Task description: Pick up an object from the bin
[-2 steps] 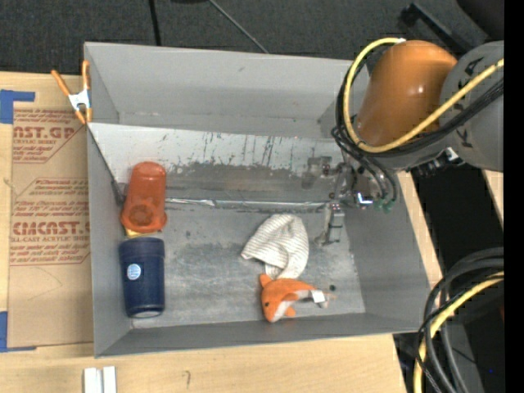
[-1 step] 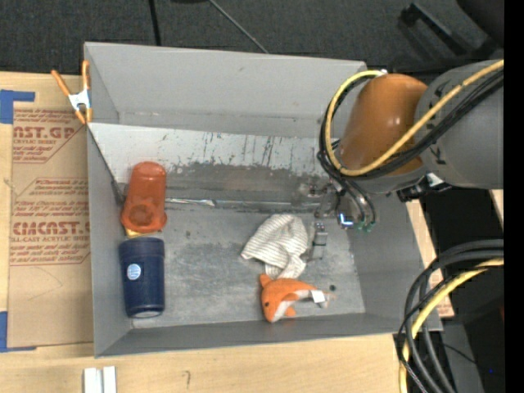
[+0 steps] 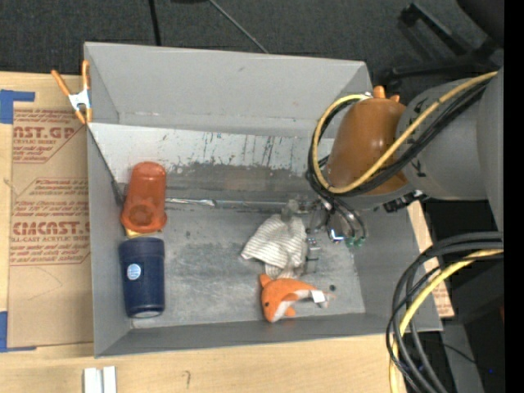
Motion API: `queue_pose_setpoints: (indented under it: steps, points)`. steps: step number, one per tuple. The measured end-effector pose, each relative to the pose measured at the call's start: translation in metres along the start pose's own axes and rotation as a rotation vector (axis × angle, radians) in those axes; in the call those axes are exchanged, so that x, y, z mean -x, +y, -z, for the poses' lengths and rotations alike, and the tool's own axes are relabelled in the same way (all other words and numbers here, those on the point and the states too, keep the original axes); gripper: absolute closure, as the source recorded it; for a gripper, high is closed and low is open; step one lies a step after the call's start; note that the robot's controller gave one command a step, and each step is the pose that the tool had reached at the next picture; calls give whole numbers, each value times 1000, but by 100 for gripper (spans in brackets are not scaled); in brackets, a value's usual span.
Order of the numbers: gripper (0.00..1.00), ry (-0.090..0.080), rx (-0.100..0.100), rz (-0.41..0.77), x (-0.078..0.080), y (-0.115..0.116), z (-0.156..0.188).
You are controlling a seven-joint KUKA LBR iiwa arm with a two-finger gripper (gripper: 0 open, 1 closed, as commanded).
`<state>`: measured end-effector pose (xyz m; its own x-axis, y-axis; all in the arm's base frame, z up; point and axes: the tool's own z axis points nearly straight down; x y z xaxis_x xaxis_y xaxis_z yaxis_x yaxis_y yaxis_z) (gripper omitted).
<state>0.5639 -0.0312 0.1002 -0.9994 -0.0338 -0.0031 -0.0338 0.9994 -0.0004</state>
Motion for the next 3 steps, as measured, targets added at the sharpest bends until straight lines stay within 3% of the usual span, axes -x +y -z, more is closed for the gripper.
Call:
queue_pose_setpoints:
  steps: [1, 2, 3]
  points:
    - [100, 2, 1, -112, -15, 19, -30]
    - [100, 2, 1, -112, -15, 19, -30]
    - [100, 0, 0, -193, 2, 10, 101]
